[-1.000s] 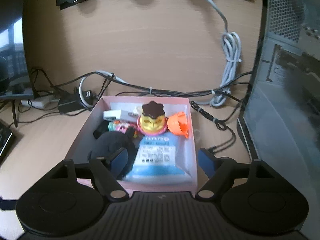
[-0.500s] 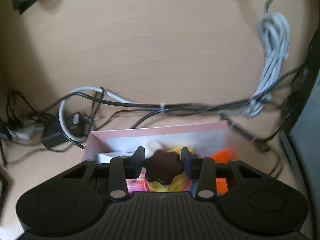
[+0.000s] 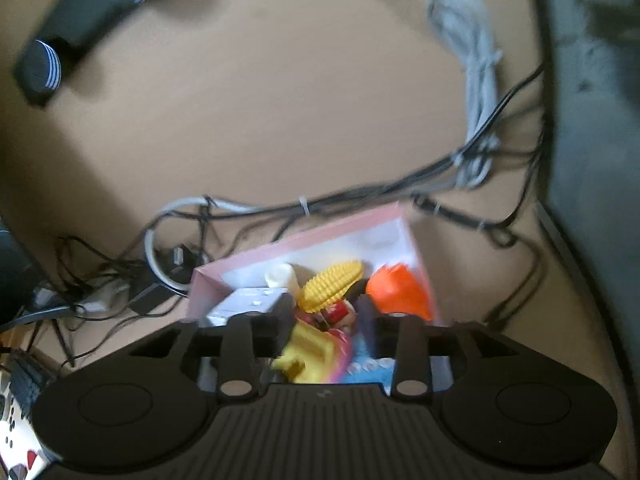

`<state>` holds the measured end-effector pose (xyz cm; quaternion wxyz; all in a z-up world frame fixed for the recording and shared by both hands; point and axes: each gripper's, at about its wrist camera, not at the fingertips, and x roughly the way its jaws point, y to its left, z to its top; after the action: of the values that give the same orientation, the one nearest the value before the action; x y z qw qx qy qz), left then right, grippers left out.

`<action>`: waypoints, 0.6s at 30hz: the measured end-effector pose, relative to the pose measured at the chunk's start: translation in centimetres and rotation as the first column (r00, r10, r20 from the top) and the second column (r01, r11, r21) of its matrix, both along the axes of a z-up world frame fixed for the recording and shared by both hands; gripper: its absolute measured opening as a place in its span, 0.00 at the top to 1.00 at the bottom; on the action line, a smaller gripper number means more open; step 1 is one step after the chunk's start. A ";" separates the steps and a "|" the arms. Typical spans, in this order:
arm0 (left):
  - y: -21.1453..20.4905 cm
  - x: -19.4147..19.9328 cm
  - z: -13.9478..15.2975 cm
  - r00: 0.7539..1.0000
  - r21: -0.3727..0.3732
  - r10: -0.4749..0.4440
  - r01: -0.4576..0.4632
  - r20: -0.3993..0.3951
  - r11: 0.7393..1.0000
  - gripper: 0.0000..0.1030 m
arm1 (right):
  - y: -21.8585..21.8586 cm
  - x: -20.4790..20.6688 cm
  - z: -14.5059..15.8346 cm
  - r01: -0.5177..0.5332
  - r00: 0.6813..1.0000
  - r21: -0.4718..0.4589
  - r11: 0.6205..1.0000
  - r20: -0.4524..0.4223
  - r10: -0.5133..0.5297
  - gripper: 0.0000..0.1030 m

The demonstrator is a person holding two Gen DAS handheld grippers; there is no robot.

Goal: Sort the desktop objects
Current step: 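Lower yellow cup into pink box and open the right tool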

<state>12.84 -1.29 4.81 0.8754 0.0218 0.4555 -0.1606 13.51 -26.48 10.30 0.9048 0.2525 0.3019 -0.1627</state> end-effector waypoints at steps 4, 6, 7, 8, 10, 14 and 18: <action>-1.8 -0.6 -0.2 0.999 0.002 -0.048 0.048 0.013 0.999 0.01 | 1.0 -4.6 1.3 0.031 0.999 -0.071 0.997 0.026 -0.029 0.25; -2.7 -1.1 -0.4 0.997 -0.003 -0.068 0.068 0.024 0.998 0.01 | 1.5 -6.9 1.3 0.036 0.999 -0.094 0.995 0.017 -0.034 0.17; -3.1 -1.5 -0.5 0.996 -0.008 -0.077 0.078 0.034 0.997 0.01 | 2.0 -8.1 1.1 0.030 1.000 -0.107 0.994 0.006 -0.029 0.14; -3.5 -1.9 -0.5 0.995 -0.012 -0.087 0.088 0.046 0.996 0.01 | 2.5 -9.1 0.9 0.019 1.000 -0.120 0.993 -0.008 -0.020 0.10; -4.3 -2.9 -0.6 0.992 -0.017 -0.108 0.109 0.072 0.994 0.00 | 3.9 -11.4 0.0 -0.018 0.999 -0.152 0.988 -0.048 0.011 0.01; -5.0 -5.6 -1.4 0.979 -0.012 -0.136 0.140 0.152 0.990 0.00 | 6.3 -15.6 -2.9 -0.108 0.986 -0.174 0.979 -0.141 0.084 0.00; -5.4 -7.0 -3.1 0.980 0.015 -0.107 0.106 0.165 0.994 0.00 | 8.7 -18.4 -6.3 -0.149 0.966 -0.211 0.966 -0.240 0.097 0.00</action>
<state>5.83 -6.69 1.70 0.9003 0.0621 0.3797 -0.2035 -4.90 -17.81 3.99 0.8954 0.1078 0.3983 -0.1671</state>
